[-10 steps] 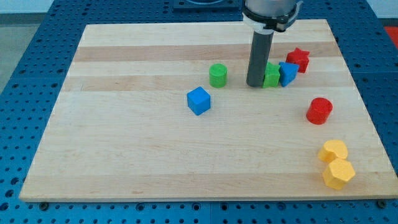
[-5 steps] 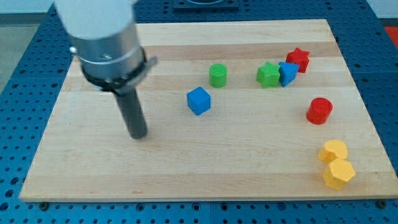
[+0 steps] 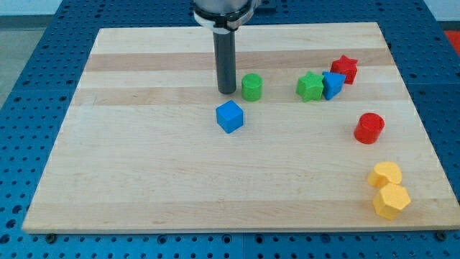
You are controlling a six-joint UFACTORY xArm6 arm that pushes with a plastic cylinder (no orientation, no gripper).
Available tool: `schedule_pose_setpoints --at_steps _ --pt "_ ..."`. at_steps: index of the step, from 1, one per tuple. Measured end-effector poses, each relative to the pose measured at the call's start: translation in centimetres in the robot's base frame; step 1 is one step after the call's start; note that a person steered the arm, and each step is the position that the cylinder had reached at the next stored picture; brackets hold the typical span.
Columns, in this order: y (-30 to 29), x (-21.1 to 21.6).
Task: Move the green star along with the green circle to the right of the blue triangle
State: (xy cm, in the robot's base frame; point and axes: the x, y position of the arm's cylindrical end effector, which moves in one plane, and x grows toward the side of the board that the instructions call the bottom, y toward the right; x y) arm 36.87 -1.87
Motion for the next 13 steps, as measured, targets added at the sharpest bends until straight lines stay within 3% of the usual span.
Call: schedule_pose_setpoints --at_steps 6,8,10,13 --pt "5.5 -0.2" --pt "5.7 -0.3" --pt "4.2 2.7" --pt "5.5 2.4"
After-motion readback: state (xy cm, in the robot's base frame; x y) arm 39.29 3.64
